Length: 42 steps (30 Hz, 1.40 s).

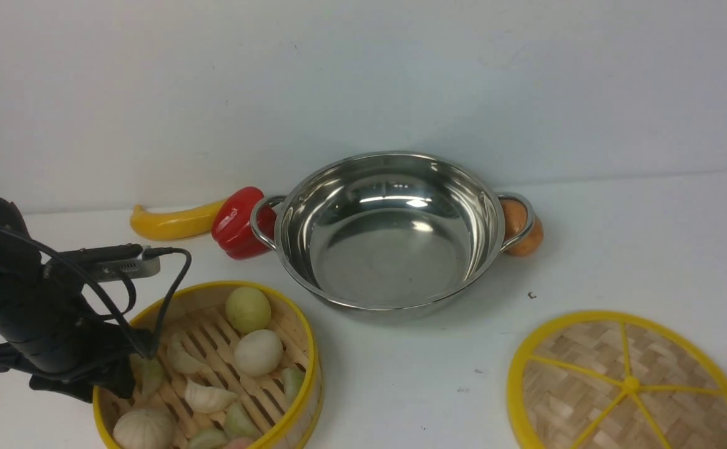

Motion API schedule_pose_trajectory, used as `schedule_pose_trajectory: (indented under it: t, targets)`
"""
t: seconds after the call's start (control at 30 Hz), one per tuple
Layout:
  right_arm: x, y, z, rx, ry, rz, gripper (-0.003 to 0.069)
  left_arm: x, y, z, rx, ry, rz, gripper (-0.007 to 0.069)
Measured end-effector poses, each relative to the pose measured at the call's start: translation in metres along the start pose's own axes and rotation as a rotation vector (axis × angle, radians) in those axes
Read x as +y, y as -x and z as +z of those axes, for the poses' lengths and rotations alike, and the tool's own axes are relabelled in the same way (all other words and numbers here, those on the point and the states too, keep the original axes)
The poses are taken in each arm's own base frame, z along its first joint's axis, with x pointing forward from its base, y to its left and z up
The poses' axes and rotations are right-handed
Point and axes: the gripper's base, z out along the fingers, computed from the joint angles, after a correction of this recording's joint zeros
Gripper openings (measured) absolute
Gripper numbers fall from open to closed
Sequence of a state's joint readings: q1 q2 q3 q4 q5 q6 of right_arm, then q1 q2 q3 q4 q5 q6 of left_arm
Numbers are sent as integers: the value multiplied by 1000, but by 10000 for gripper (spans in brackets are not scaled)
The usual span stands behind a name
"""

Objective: Place the steamer in the pot on the white table, and put the lid on the steamer.
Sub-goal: 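Grasp the rim of the steamer basket holding the buns with the left gripper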

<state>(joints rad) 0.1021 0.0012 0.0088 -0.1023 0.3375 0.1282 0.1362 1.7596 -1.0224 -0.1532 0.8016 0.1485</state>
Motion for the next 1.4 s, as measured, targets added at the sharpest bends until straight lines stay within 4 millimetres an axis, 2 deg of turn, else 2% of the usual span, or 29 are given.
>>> schedule_pose_trajectory:
  t: [0.3, 0.5, 0.6, 0.67, 0.7, 0.73, 0.8, 1.0, 1.13, 1.27, 1.4]
  targets:
    - [0, 0, 0, 0, 0, 0, 244, 6, 1, 15, 34, 51, -19, 300]
    - [0, 0, 0, 0, 0, 0, 244, 8, 1, 15, 34, 65, -33, 296]
    - [0, 0, 0, 0, 0, 0, 244, 8, 1, 15, 34, 65, -36, 241]
    - [0, 0, 0, 0, 0, 0, 244, 7, 1, 15, 35, 63, -38, 162]
    - [0, 0, 0, 0, 0, 0, 244, 7, 1, 15, 35, 63, -38, 153]
    - [0, 0, 0, 0, 0, 0, 244, 7, 1, 15, 38, 62, -33, 88]
    - [0, 0, 0, 0, 0, 0, 244, 7, 1, 15, 40, 67, -22, 27]
    - [0, 0, 0, -1, 0, 0, 244, 8, 0, 14, 54, 74, 28, 27]
    - [0, 0, 0, -1, 0, 0, 244, 7, 0, 9, 69, 73, 40, 29]
    - [0, 0, 0, -1, 0, 0, 244, 6, 3, -5, 92, 68, 65, 30]
    - [0, 0, 0, -1, 0, 0, 244, 1, 13, -30, 114, 43, 75, 30]
